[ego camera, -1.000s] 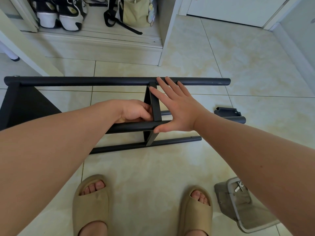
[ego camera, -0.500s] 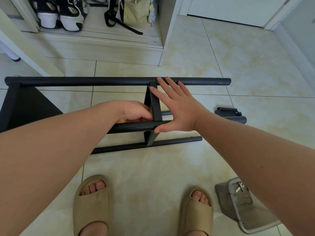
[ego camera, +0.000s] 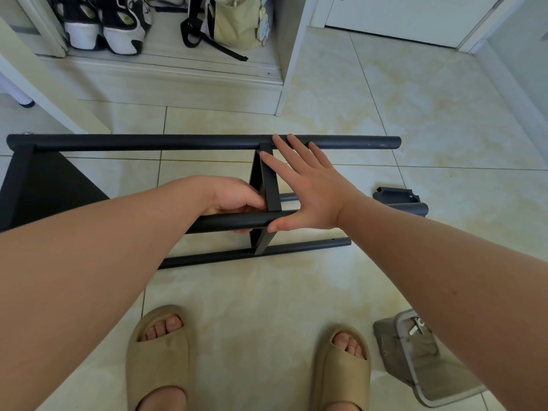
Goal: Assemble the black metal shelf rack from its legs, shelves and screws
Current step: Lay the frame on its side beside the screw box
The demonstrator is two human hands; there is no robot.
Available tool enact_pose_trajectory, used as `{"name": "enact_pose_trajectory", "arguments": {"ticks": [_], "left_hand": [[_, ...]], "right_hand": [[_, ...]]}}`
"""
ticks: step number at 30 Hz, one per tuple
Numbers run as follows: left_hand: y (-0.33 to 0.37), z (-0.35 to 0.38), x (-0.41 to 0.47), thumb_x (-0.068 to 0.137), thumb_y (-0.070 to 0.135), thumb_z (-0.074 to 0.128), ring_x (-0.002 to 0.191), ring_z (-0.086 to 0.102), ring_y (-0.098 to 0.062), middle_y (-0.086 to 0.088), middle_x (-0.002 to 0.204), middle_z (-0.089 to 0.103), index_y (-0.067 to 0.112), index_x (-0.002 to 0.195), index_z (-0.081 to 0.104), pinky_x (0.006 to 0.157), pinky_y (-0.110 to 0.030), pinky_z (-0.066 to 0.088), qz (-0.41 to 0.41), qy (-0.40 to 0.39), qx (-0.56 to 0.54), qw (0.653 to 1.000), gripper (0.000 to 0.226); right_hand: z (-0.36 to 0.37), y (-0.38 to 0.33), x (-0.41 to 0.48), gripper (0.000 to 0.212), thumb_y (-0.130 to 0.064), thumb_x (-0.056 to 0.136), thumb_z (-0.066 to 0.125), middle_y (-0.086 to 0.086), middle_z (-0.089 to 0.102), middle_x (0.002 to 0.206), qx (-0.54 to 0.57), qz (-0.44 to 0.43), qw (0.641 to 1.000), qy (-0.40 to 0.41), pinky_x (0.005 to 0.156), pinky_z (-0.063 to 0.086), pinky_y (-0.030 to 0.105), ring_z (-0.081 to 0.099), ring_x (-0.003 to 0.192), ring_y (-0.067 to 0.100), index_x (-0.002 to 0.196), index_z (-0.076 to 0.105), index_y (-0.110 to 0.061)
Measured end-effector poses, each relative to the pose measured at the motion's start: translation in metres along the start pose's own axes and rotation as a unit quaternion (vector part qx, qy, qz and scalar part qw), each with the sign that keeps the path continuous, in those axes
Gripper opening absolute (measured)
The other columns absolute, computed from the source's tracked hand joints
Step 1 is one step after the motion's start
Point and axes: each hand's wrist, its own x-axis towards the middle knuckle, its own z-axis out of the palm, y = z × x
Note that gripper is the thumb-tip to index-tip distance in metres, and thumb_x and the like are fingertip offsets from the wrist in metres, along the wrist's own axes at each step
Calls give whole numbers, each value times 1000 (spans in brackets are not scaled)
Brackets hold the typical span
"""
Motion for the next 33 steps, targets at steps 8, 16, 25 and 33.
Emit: {"name": "enact_pose_trajectory", "arguments": {"ticks": [8, 16, 25, 33], "left_hand": [[-3, -3, 1, 97, 7, 51, 73, 67, -16, -5, 82, 70, 12, 98, 66, 78, -35, 54, -5, -38, -66, 997, 16], [-1, -2, 0, 97, 19, 56, 54, 58, -11, 2, 65, 66, 14, 90, 67, 57, -24, 48, 4, -10, 35, 999, 14], [-2, -4, -2, 97, 9, 47, 57, 62, -11, 1, 68, 68, 14, 91, 68, 57, -24, 49, 10, -50, -32, 998, 22], [-2, -1, 0, 97, 17, 54, 52, 59, -9, 1, 68, 66, 14, 94, 68, 50, -19, 48, 9, -1, 35, 999, 14]], "right_hand": [[-1, 0, 0, 123, -98, 66, 32, 7, -10, 170, -1, 2, 1000, -1, 126, -4, 50, -11, 156, 29, 163, 2, -27], [-2, -1, 0, 124, -98, 65, 32, 7, -11, 170, -5, 5, 1000, -9, 126, -4, 50, -11, 156, 29, 163, 1, -27], [-3, -2, 0, 125, -98, 65, 29, 7, -13, 169, -8, 5, 1000, -14, 126, -4, 50, -13, 156, 29, 163, -1, -27], [-3, -2, -1, 124, -98, 65, 29, 8, -11, 169, -7, 3, 1000, -13, 126, -4, 50, -11, 156, 30, 163, 0, -26]]}}
